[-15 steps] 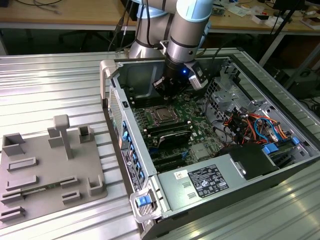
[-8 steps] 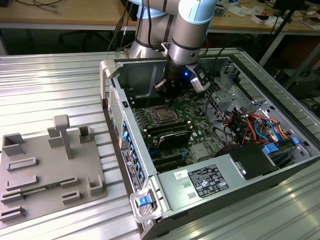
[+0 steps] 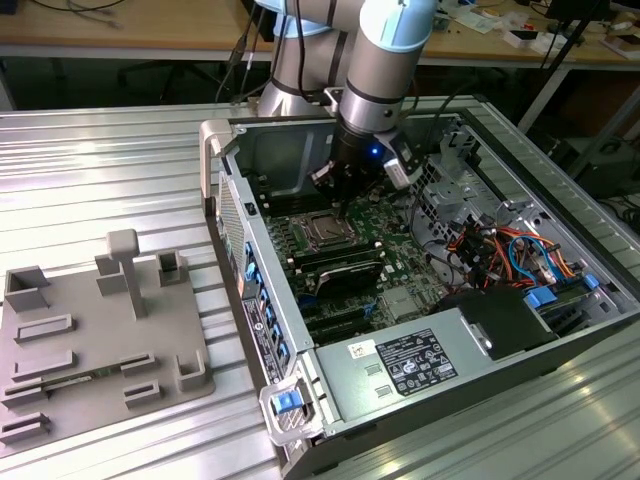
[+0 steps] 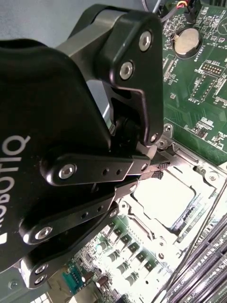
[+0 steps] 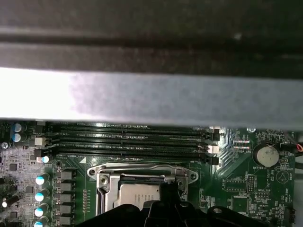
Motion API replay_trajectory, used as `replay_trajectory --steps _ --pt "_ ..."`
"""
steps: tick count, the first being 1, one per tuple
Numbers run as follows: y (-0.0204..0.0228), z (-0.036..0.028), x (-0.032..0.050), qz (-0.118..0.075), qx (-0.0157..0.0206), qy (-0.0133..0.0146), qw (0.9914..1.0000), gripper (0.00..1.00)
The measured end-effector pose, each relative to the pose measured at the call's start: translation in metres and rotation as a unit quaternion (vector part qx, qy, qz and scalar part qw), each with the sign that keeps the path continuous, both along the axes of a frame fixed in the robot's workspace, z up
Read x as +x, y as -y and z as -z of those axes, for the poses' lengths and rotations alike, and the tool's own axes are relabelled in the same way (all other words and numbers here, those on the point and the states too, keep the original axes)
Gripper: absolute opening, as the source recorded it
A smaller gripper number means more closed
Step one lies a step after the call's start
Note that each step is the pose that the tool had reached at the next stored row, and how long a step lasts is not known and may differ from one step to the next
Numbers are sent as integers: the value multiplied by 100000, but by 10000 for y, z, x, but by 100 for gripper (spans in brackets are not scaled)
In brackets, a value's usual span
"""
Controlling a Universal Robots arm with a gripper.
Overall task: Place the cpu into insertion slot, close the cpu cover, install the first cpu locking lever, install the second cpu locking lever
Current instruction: 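Install the second cpu locking lever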
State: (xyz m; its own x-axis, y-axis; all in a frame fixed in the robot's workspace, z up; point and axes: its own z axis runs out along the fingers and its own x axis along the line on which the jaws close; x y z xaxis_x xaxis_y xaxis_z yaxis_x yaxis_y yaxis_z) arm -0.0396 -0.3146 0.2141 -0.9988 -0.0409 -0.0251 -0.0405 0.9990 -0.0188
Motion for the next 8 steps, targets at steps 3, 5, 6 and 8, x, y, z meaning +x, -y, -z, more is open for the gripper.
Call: replay_trajectory --steps 3,5,6,8 --pt "3 -1 30 -2 -39 -4 100000 11" --pt "3 -1 36 -2 -130 -6 100000 11" --pt "3 -1 36 7 -135 -6 100000 11" --pt "14 -2 37 -2 -147 -2 100000 11"
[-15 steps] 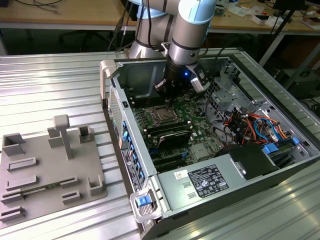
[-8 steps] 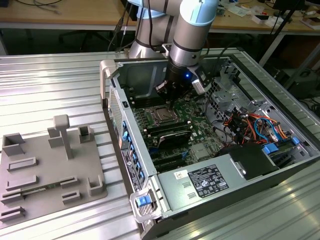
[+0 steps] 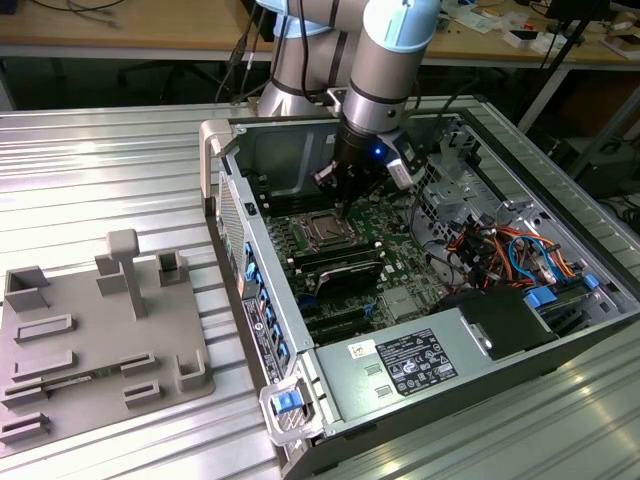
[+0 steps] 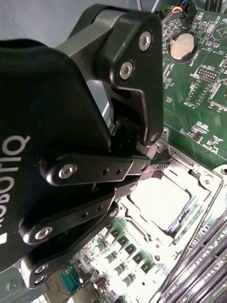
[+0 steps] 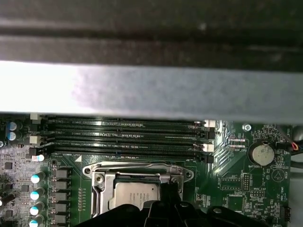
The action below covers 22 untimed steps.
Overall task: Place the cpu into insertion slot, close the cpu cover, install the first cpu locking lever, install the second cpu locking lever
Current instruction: 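Install the second cpu locking lever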
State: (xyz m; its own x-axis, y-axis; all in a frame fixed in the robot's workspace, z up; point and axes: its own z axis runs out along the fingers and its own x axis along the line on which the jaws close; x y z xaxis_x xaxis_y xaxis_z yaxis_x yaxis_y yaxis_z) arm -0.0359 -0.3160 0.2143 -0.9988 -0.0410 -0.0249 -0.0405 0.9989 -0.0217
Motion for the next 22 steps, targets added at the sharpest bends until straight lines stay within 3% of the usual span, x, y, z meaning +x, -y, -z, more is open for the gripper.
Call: replay_trajectory --steps 4,7,9,22 --pt "14 -30 -1 12 -88 -2 100000 11" --pt "23 -104 0 -9 -128 -3 100000 11" --pt "45 -116 0 0 -149 0 100000 11" --pt "337 -116 10 12 -154 -9 100000 11"
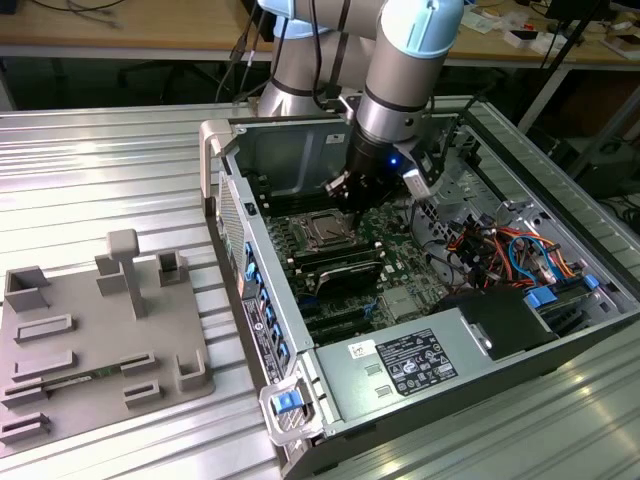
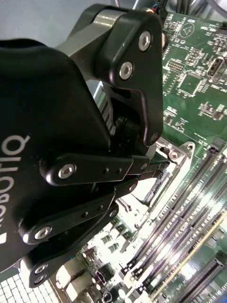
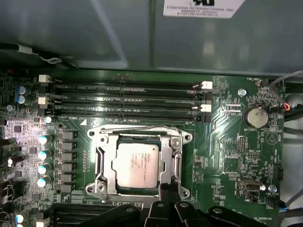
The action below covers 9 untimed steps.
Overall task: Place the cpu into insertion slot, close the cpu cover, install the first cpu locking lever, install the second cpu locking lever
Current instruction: 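Install the second cpu locking lever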
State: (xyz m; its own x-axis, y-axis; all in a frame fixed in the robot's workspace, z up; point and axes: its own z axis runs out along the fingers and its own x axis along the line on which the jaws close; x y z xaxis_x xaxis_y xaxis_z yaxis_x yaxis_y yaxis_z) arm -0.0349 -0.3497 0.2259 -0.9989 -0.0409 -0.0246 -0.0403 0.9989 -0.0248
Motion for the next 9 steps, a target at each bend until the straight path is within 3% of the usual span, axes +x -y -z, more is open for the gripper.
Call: replay_trajectory --steps 5,9 --pt "54 0 16 40 1 -49 100000 11" --pt "56 0 16 53 -4 -54 100000 11"
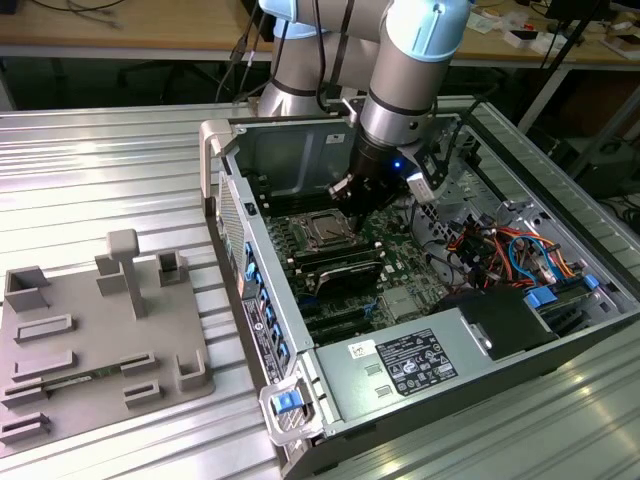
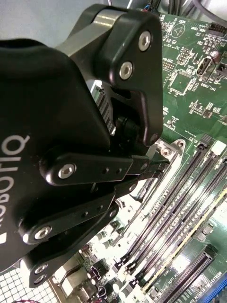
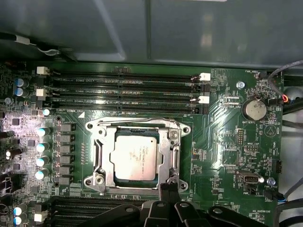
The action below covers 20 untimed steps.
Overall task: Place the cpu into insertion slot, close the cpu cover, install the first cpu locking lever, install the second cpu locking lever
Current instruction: 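Install the second cpu locking lever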
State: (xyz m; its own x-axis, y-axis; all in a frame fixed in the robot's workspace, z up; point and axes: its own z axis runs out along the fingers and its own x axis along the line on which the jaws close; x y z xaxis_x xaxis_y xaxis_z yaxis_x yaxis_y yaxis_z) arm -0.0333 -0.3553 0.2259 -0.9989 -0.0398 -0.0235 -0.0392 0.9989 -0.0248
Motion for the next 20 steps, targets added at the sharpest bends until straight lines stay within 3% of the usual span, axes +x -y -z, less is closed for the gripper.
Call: replay_trajectory --steps 2,8,20 --pt "6 -5 0 -10 -4 -1 100000 11" --pt "116 -6 0 -4 6 5 100000 11" --pt "117 -4 -46 -7 2 4 100000 11"
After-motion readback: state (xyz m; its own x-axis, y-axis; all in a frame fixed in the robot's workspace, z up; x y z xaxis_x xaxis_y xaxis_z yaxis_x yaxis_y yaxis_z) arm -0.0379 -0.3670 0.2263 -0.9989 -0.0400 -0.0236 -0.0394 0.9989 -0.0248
